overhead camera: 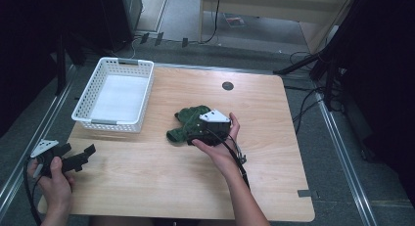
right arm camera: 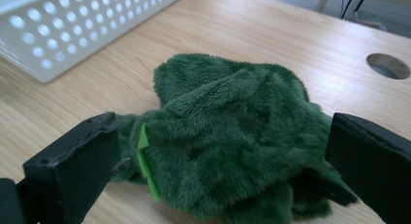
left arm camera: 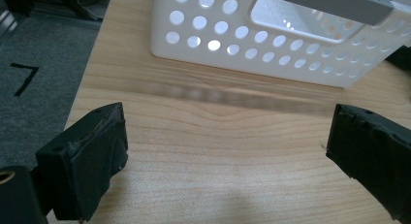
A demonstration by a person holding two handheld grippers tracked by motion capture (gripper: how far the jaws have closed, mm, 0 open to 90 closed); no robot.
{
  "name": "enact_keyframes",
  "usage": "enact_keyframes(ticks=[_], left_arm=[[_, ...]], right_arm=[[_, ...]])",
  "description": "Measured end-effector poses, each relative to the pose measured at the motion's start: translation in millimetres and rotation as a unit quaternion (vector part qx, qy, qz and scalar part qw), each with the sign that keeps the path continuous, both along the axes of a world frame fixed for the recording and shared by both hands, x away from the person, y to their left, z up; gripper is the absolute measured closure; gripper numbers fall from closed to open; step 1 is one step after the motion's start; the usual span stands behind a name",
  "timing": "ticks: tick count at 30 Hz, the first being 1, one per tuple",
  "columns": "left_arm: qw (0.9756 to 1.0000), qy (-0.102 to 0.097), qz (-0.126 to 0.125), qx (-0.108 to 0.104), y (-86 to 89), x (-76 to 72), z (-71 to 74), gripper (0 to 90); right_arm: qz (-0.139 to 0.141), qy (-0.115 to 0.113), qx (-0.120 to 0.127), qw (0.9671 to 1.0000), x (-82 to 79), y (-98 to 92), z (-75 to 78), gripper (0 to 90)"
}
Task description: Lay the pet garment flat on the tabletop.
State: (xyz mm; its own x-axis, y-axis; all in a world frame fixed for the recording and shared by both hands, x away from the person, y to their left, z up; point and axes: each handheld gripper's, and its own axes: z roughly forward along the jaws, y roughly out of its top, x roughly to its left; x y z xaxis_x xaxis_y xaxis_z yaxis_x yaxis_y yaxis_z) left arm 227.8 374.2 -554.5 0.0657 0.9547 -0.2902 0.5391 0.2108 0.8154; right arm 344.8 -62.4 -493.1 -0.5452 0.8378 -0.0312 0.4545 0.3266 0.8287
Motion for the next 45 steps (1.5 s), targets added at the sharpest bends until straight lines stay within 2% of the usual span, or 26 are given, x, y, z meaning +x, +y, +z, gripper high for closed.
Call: enact_keyframes(ticks=[1,2,7,10,12,13,15,18,20,22,24,27,29,30,33,34,37,38,39,40,41,42,43,45], left_arm=[[1.0,0.0,0.0,0.0,0.0,0.0,0.0,1.2],[1.0,0.0,0.0,0.001,0.2,0.3,0.0,1.2],[1.0,0.001,-0.001,-0.001,0.5,0.4,-0.1,1.2],[1.0,0.001,-0.001,-0.002,0.3,0.3,-0.1,1.2],[1.0,0.001,-0.001,-0.001,0.2,0.4,0.0,1.3],[1.0,0.002,-0.001,0.0,0.1,0.5,0.0,1.2],[1.0,0.002,-0.001,0.001,0.1,0.6,-0.1,1.3],[1.0,0.004,0.001,0.003,-0.4,0.9,-0.1,1.3],[0.9999,0.001,0.004,0.009,-1.1,0.3,0.4,1.3],[0.9999,-0.003,0.009,0.013,-1.1,-1.1,1.5,1.3],[0.9998,-0.012,0.015,0.011,-0.4,-2.5,3.2,1.3],[0.9997,-0.02,0.015,0.003,-1.6,-3.1,5.7,1.2],[0.9996,-0.024,0.01,0.014,-6.6,-3.1,10.5,1.3],[0.9991,-0.033,0.001,0.027,-14.3,-3.8,18.1,1.3],[0.9978,-0.053,-0.016,0.037,-29.7,-4.6,32.4,1.2],[0.9978,-0.053,-0.016,0.037,-29.7,-4.6,32.4,1.3],[0.9947,-0.077,-0.039,0.056,-51.5,-5.5,50.0,1.3],[0.9932,-0.087,-0.05,0.059,-59.8,-5.5,56.5,1.2],[0.9916,-0.096,-0.059,0.063,-68.9,-4.7,63.2,1.3],[0.9899,-0.103,-0.071,0.067,-78.2,-3.0,70.3,1.3],[0.9864,-0.118,-0.096,0.062,-97.1,0.7,84.4,1.3],[0.9864,-0.118,-0.096,0.062,-97.1,0.7,84.4,1.3],[0.981,-0.137,-0.12,0.067,-117.5,3.8,95.5,1.3],[0.9746,-0.146,-0.151,0.077,-138.9,6.6,97.5,1.3]], right_arm=[[0.0,0.0,0.0,1.0,0.0,0.0,0.0,0.0],[-0.005,0.01,-0.012,0.9999,6.8,5.7,-6.5,0.0],[-0.023,0.04,-0.032,0.9984,22.1,12.5,-33.2,0.0],[-0.028,0.04,-0.051,0.9975,26.2,16.7,-47.4,0.5],[-0.03,0.024,-0.081,0.9959,26.8,20.6,-53.3,5.4],[-0.034,0.029,-0.079,0.9959,26.7,21.6,-54.2,8.2],[-0.047,0.041,-0.068,0.9957,26.7,22.3,-54.7,13.1],[-0.06,0.047,-0.075,0.9943,26.2,25.1,-53.4,15.0],[-0.076,0.044,-0.075,0.9933,26.5,24.7,-52.3,27.9],[-0.089,0.029,-0.076,0.9927,25.7,23.5,-52.4,52.8],[-0.072,0.026,-0.065,0.9949,24.4,21.4,-53.9,62.2],[-0.057,0.021,-0.061,0.9963,25.6,15.0,-51.0,68.8],[-0.053,0.007,-0.058,0.9969,22.0,11.3,-46.4,70.3],[-0.047,-0.002,-0.055,0.9974,19.1,8.7,-42.9,70.6],[-0.031,-0.025,-0.032,0.9987,4.7,0.9,-27.0,70.9],[-0.022,-0.035,-0.029,0.9987,-2.0,-1.7,-20.5,70.9],[-0.006,-0.05,-0.023,0.9985,-17.2,-6.5,-7.3,70.9],[0.009,-0.058,-0.01,0.9982,-33.4,-12.1,5.2,70.8],[0.017,-0.059,-0.005,0.9981,-41.4,-14.7,10.3,70.7],[0.017,-0.059,-0.005,0.9981,-41.4,-14.7,10.3,70.7],[0.03,-0.058,0.006,0.9979,-61.7,-15.9,16.8,70.5],[0.034,-0.056,0.007,0.9978,-69.0,-15.0,17.3,70.5],[0.042,-0.052,0.008,0.9977,-78.2,-12.7,16.0,70.4],[0.059,-0.038,-0.014,0.9974,-94.2,-5.0,8.9,67.7]])
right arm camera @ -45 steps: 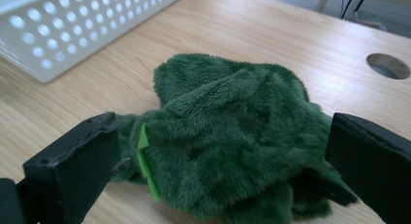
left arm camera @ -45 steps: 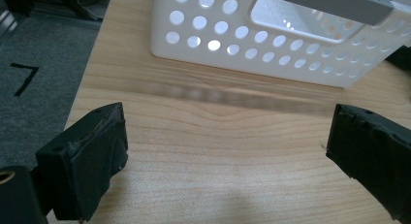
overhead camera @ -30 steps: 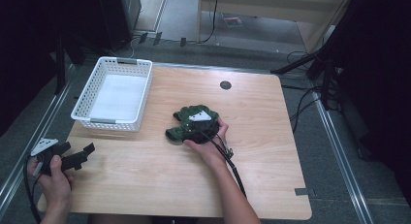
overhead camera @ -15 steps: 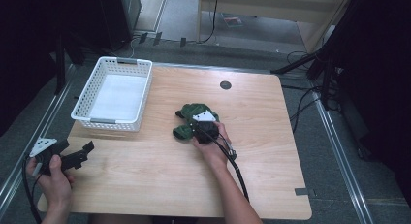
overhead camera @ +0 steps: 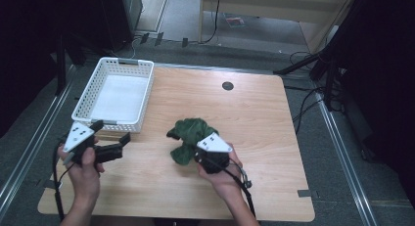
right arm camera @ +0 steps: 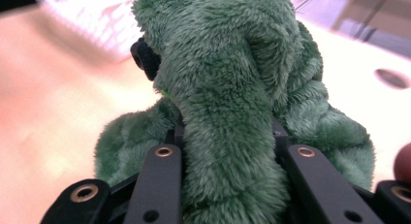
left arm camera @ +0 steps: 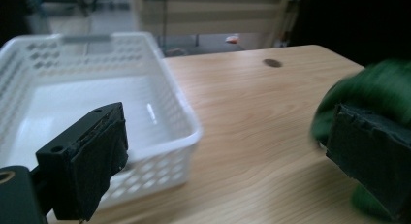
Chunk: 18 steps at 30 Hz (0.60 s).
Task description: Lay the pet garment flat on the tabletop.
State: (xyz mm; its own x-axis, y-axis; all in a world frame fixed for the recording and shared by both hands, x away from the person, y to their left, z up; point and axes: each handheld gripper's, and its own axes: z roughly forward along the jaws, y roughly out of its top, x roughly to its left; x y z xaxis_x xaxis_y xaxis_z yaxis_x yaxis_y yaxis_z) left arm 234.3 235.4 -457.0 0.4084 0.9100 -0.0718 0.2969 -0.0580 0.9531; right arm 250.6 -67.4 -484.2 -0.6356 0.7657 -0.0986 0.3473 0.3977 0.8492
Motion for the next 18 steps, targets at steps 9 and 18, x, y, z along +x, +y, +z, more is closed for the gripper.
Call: enact_keyframes(ticks=[9,18], left_arm=[[0.9929,0.055,-0.103,0.023,-47.6,10.5,-44.7,1.3],[0.9803,0.101,-0.17,0.011,-66.2,19.8,-72.2,1.3]], right_arm=[[0.063,0.082,0.035,0.994,-6.1,-9.9,-4.4,29.6],[0.101,0.055,0.013,0.9933,1.4,-27.9,9.4,87.8]])
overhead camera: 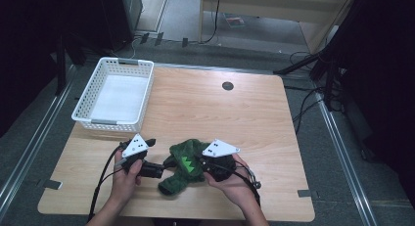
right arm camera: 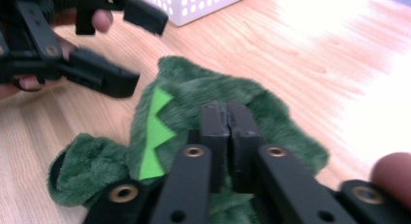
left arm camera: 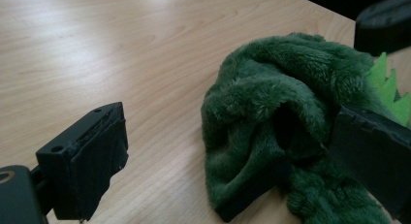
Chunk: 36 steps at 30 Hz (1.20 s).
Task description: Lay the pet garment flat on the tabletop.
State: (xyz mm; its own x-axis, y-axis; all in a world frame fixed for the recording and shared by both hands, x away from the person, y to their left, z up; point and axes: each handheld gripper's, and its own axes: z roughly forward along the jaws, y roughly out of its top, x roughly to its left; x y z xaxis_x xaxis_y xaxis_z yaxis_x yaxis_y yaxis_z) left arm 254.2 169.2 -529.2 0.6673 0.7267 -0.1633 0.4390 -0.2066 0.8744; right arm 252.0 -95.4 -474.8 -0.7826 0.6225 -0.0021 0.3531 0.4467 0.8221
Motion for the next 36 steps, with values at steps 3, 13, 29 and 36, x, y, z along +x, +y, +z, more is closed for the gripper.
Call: enact_keyframes(ticks=[3,13,29,36], left_arm=[[1.0,0.001,-0.005,-0.001,-0.7,0.4,-3.9,1.5],[0.9996,0.012,-0.024,0.008,-7.7,-0.1,-19.3,25.9],[0.9983,0.026,-0.052,0.003,-8.2,1.9,-21.3,69.6],[0.9979,0.049,-0.04,-0.015,-4.8,6.4,-22.3,65.9]], right_arm=[[0.024,0.01,0.025,0.9993,1.7,-4.0,6.2,70.0],[0.077,0.046,-0.041,0.9951,-1.8,7.4,-23.4,66.5],[-0.062,0.009,0.072,0.9955,88.0,9.2,46.8,62.1],[-0.137,0.034,0.118,0.983,98.0,-10.7,31.7,44.4]])
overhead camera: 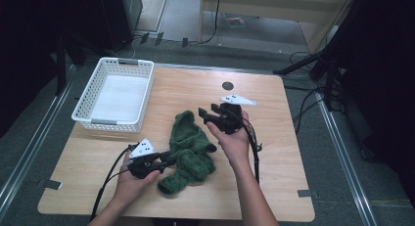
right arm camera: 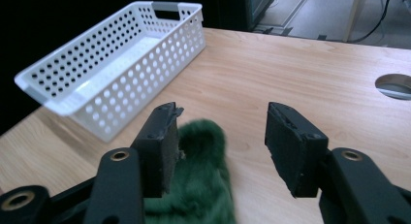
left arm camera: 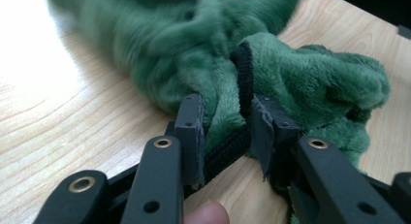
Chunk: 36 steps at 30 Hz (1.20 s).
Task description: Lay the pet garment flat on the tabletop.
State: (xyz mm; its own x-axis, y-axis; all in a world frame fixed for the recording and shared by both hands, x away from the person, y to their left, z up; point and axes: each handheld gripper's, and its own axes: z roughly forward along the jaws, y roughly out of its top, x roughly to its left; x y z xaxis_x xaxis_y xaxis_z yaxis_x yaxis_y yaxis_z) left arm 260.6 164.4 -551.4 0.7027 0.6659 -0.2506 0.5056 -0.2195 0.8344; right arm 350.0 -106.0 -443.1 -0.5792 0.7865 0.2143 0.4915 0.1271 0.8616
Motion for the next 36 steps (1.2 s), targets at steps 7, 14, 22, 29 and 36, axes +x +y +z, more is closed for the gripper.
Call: enact_keyframes(ticks=[7,14,22,29,36], left_arm=[[0.9998,0.018,-0.002,-0.002,0.5,2.9,-0.8,73.0],[0.9981,0.045,-0.038,0.018,-1.0,1.0,-1.1,75.4],[0.9981,0.041,-0.031,-0.035,15.4,12.5,10.4,41.7],[0.9922,0.041,0.113,-0.033,2.1,47.1,24.4,40.6],[0.9852,0.025,0.141,0.094,-32.1,71.3,4.9,72.2]], right_arm=[[0.052,0.068,-0.077,0.9933,-34.0,-5.0,-77.8,72.0],[0.071,0.113,-0.077,0.9881,-53.5,-22.3,-86.8,80.0],[0.079,0.087,-0.011,0.993,-46.5,-35.0,-51.9,43.9],[0.055,0.086,-0.038,0.994,0.2,3.5,-57.8,43.3],[0.018,0.065,-0.158,0.9851,10.0,17.3,-82.3,83.4]])
